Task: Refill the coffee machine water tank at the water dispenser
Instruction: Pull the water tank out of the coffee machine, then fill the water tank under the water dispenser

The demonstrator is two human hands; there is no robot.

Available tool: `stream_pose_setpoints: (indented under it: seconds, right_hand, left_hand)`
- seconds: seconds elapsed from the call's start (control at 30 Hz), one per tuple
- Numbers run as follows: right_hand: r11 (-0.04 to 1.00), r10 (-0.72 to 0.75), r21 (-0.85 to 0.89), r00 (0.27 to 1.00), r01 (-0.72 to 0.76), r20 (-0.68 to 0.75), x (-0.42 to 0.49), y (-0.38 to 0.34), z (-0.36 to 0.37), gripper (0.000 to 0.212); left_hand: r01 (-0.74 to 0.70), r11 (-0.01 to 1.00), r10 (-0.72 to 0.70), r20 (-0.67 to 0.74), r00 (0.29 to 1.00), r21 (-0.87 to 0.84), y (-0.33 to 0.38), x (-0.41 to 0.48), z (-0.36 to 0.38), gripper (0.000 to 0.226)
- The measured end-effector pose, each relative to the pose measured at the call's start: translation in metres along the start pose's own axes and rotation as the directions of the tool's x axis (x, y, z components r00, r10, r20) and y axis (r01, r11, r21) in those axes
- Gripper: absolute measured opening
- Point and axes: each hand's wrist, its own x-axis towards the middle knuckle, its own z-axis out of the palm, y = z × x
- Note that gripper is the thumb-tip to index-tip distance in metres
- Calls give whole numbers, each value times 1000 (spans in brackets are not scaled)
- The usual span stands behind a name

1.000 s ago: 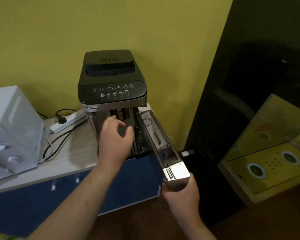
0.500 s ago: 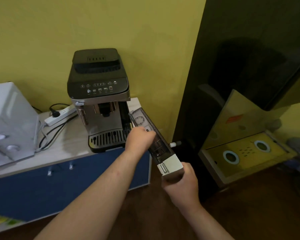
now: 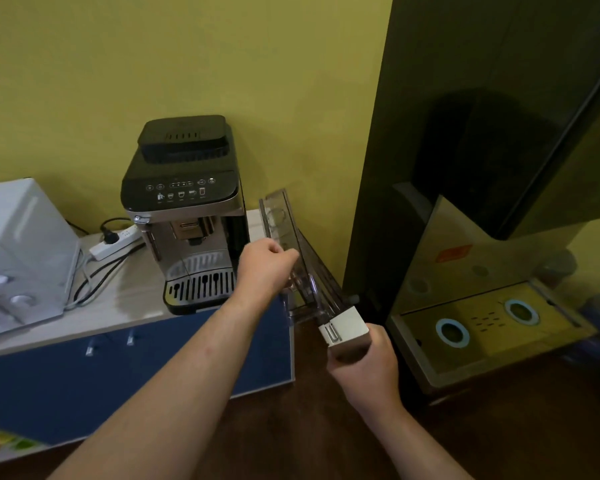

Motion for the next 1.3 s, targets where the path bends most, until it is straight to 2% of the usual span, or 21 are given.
stream_pose_setpoints:
  seconds: [0.1, 0.23, 0.3, 0.4, 0.43, 0.57, 0.7, 0.8, 1.13, 1.3]
  right_hand:
    - [999, -14, 32, 1000, 13, 13, 14, 6, -14, 62]
    - [998, -46, 50, 999, 46, 15, 36, 17, -27, 61]
    - [997, -53, 58, 998, 51, 24, 46, 21, -31, 61]
    - [996, -41, 80, 999, 39, 34, 59, 25, -32, 62]
    - [996, -36, 88, 999, 32, 36, 63, 26, -31, 62]
    - [993, 22, 112, 999, -27, 38, 85, 33, -21, 65]
    - [996, 49, 72, 999, -49, 6, 114, 38, -6, 66]
    - [997, 63, 35, 998, -63, -8, 141, 40, 9, 66]
    - [990, 141, -15, 989, -141, -40, 226, 48, 56, 68]
    - [987, 158, -23, 987, -158, -16, 254, 54, 66, 68]
  left_hand:
    - [-18, 995, 15, -26, 1000, -101, 0, 1, 2, 17]
    - [17, 993, -25, -63, 998, -119, -15, 2, 8, 13]
    - [37, 997, -43, -93, 995, -61, -24, 2, 12, 30]
    - [53, 996, -43, -141, 989, 73, -37, 6, 18, 74]
    - [58, 994, -43, -154, 987, 93, -42, 9, 21, 80]
    - [93, 964, -49, -179, 983, 251, -62, 37, 32, 51]
    - [131, 931, -64, -201, 978, 340, -85, 78, 40, 44]
    - [147, 876, -41, -233, 972, 460, -102, 111, 45, 44]
    - [157, 752, -52, -180, 982, 640, -147, 234, 81, 52]
    - [138, 574, -74, -117, 990, 807, -172, 273, 99, 67]
